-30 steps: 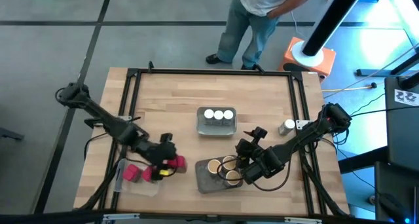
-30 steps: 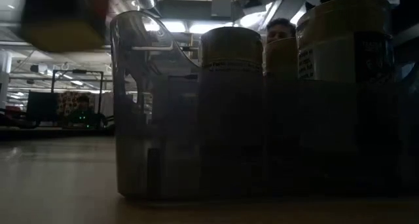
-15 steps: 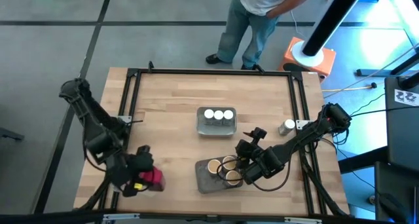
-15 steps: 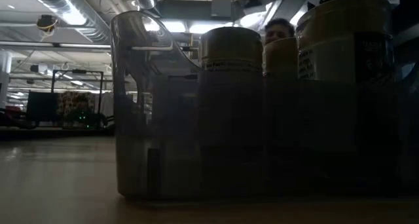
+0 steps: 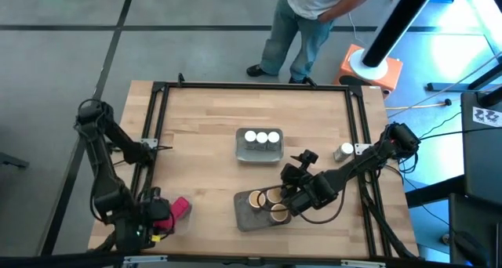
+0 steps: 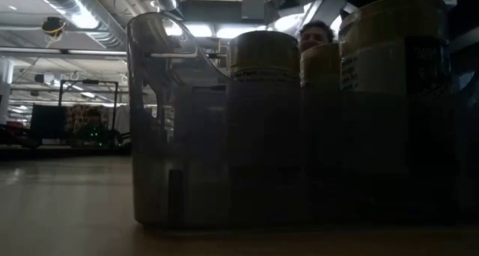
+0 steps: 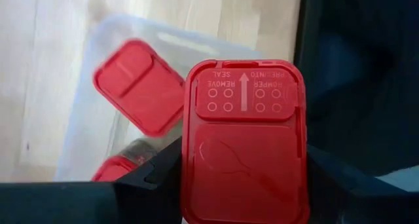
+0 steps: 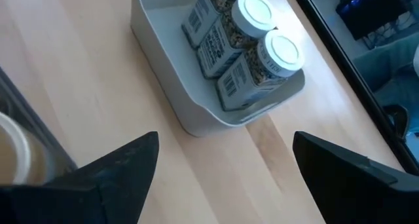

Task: Sort spices by type
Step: Put the red seasoning can into the transparent bin, then put the white seasoning bottle into the gray bin in front of the other white seasoning bottles

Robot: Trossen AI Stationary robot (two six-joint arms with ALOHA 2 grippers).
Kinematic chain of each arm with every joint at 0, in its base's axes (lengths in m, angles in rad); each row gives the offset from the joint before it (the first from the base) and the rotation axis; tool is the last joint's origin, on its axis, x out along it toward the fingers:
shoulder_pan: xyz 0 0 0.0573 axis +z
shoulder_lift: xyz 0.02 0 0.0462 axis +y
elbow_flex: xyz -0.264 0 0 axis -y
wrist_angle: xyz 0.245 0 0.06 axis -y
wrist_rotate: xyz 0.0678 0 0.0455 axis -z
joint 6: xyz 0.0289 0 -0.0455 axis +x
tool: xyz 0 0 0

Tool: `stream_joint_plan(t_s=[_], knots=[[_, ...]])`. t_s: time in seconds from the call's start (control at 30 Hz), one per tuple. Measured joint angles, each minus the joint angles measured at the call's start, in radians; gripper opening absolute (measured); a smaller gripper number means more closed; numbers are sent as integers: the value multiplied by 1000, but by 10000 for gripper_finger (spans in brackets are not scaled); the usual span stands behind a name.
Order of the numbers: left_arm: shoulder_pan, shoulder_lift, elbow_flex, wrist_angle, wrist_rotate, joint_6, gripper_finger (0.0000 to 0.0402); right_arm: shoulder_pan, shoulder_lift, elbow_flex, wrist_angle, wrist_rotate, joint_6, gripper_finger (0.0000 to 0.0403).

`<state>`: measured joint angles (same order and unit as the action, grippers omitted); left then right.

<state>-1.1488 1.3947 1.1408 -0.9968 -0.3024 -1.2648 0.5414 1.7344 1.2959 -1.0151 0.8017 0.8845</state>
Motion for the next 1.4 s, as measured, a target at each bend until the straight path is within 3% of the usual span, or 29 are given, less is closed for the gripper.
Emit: stream_joint_plan(t_s=[0.73,0.9,1.13,1.4], knots=[[-10,234,-38,-8,3,39,197,0,0,0,27,18,0,353],[-10,238,-37,-9,0,32,200,0,0,0,30,18,0,353],[-9,218,-38,-20,42,6,279,0,0,0,30,18,0,353],[-8,97,-9,-24,-6,-4,281,0,0,0,30,7,0,353]])
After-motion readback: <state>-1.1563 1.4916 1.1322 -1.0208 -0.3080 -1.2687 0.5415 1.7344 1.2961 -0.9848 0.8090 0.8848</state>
